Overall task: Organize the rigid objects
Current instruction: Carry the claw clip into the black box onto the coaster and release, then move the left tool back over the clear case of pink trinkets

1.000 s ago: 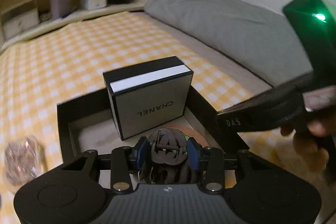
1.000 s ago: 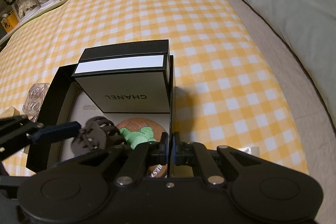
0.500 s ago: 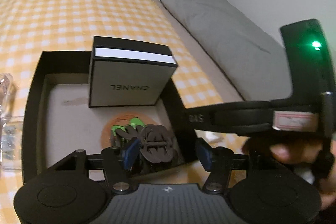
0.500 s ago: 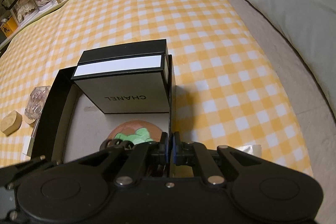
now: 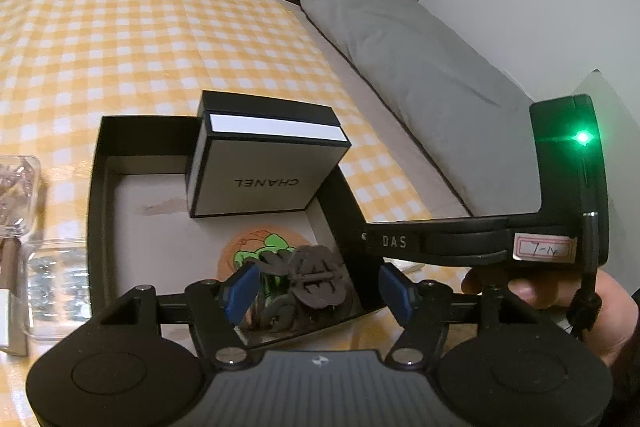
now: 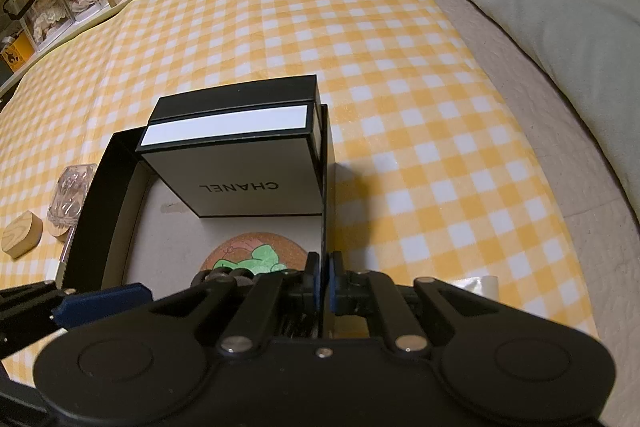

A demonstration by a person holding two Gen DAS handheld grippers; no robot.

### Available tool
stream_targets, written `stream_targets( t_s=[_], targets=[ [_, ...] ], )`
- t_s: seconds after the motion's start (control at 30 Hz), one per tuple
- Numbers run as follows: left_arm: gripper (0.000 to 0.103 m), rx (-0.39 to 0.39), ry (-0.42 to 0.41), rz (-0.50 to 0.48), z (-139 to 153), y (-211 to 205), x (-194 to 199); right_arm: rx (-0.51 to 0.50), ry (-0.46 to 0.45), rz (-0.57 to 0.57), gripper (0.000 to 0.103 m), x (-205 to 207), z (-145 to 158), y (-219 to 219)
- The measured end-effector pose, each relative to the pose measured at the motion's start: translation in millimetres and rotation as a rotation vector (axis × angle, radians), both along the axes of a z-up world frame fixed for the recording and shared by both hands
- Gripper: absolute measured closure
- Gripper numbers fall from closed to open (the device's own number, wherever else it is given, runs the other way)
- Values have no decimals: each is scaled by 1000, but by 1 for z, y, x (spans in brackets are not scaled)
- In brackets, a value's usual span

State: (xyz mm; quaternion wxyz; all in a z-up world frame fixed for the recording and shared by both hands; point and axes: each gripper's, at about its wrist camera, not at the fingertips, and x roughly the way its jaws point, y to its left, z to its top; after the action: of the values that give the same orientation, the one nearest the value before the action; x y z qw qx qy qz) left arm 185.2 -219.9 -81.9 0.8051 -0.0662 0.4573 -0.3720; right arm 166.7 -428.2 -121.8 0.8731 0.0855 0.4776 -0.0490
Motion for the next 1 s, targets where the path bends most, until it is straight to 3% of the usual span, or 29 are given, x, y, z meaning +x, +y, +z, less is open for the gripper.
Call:
stream_targets(
  t_s=[0.2, 0.37, 0.67, 1.0],
  targets=[
    [11, 23, -60, -10, 19, 8, -12, 0, -1, 1, 98, -1, 0, 0],
    [1, 36, -112, -10, 41, 19, -27, -3, -2, 1, 98, 0, 0, 1],
    [0, 97, -273, 3, 82, 56, -53, -6, -5, 2, 98, -1, 0, 2],
    [0, 124, -365, 202, 105, 128, -41, -10, -4, 3, 98, -1, 1, 3]
  ],
)
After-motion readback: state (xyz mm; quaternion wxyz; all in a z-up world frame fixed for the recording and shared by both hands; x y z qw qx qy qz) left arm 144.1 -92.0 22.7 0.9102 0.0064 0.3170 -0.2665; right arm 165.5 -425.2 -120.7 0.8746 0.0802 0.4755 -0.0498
